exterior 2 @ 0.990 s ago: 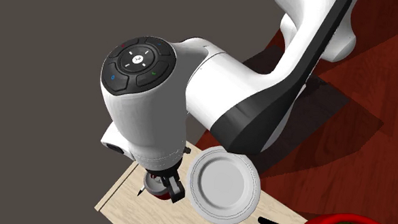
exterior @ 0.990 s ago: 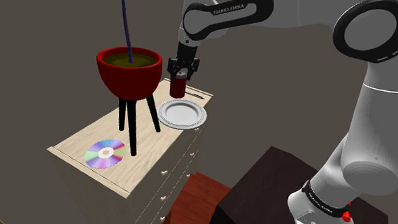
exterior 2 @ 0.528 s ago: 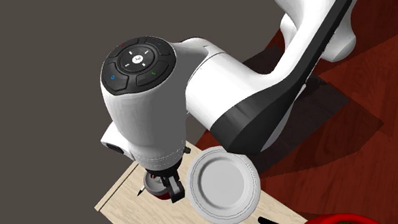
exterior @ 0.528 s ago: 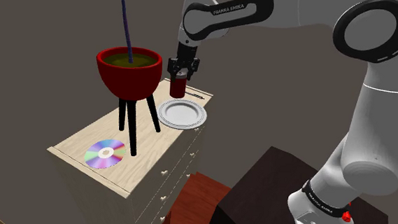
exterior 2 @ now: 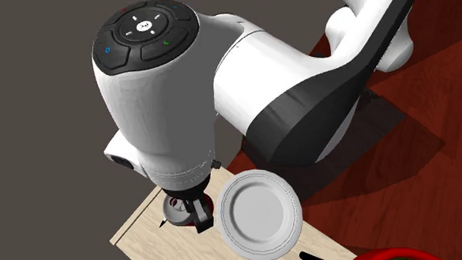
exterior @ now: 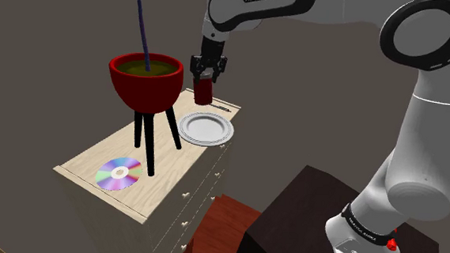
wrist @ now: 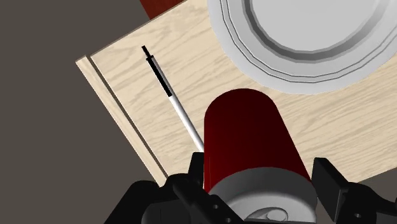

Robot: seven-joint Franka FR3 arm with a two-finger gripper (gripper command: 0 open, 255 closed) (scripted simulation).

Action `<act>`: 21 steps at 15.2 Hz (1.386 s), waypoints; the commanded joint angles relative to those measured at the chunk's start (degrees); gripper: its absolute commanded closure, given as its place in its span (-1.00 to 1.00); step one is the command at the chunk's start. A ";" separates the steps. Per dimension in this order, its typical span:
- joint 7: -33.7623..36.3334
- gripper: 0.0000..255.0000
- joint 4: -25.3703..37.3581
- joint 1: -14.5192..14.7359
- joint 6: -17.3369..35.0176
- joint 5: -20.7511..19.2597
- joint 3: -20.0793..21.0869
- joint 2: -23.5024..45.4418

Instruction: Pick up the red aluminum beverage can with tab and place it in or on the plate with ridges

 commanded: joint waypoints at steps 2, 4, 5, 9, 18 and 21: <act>0.11 1.00 2.10 0.04 -2.23 -0.03 0.02 -0.12; 0.17 1.00 3.54 0.05 -3.74 -0.04 0.03 -0.20; 0.19 1.00 4.28 0.05 -4.50 -0.04 0.03 -0.22; 0.30 1.00 7.35 0.08 -7.50 -0.07 0.04 -0.15; 7.35 1.00 -10.19 3.96 -5.62 0.45 3.13 -16.12; 9.95 1.00 -14.30 5.27 -5.91 0.88 4.49 -20.65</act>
